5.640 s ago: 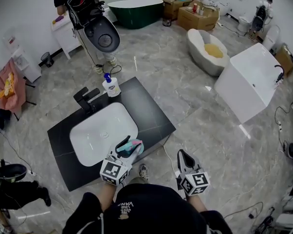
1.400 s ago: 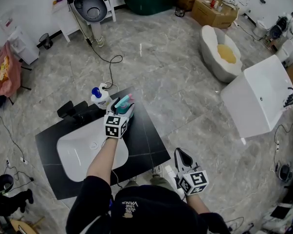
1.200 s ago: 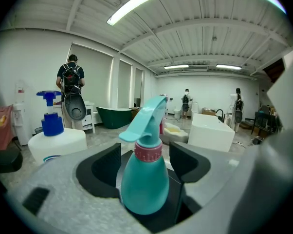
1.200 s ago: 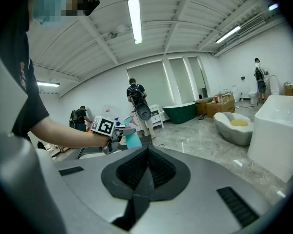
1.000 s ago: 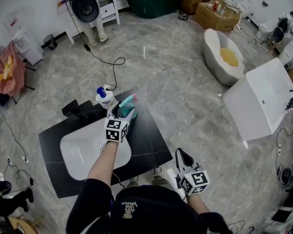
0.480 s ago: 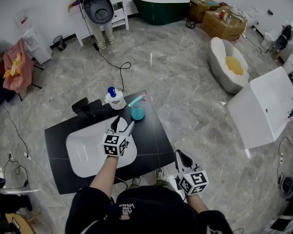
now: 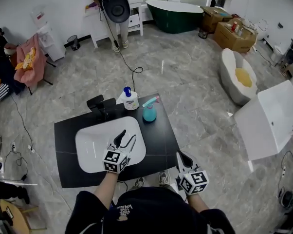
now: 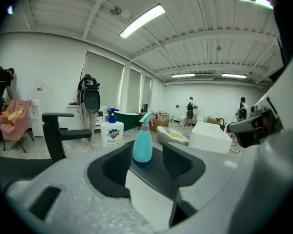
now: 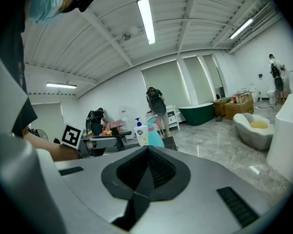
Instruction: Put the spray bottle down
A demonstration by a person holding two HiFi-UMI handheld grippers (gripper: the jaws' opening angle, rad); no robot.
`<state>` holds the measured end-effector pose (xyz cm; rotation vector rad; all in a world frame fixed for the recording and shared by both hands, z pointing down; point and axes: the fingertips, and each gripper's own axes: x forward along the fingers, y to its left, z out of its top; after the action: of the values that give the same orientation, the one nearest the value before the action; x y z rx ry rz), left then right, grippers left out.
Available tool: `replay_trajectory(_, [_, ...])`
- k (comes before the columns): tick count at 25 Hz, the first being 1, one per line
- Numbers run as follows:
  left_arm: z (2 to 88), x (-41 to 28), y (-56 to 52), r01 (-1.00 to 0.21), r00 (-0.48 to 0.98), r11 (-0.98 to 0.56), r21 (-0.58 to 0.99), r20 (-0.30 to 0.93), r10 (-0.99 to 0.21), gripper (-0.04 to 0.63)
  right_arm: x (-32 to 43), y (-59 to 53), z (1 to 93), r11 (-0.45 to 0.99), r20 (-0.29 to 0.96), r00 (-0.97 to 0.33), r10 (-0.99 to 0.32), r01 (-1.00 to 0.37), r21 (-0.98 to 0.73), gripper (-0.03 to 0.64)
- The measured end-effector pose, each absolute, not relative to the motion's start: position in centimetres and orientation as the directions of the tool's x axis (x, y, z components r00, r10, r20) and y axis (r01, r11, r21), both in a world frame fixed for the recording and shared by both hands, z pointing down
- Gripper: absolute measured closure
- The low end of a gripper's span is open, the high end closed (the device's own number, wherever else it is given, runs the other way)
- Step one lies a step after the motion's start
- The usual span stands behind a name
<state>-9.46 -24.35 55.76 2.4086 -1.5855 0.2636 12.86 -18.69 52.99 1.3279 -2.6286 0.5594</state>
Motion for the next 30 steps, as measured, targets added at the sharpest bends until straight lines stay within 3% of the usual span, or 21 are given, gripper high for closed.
replay_trajectory(5, [54.2, -10.5, -21.1, -0.92, 0.389, -0.386, 0.066, 0.255, -0.885, 0.455, 10.9, -18.2, 53.0, 0.571, 0.283, -0.628, -0.724, -0.777, -0.263, 0.615])
replay_trajectory(14, [51.8, -13.0, -16.3, -0.942, 0.336, -0.322, 0.1, 0.224, -0.915, 0.55, 8.0, -17.7, 52.4, 0.619, 0.273, -0.671, -0.689, -0.742, -0.258, 0.615])
replay_trajectory(30, [51.9, -12.9, -12.4, -0.942, 0.335, -0.317, 0.109, 0.25, -0.909, 0.577, 2.9, -17.6, 52.4, 0.703, 0.272, -0.741, -0.614, -0.67, -0.239, 0.615])
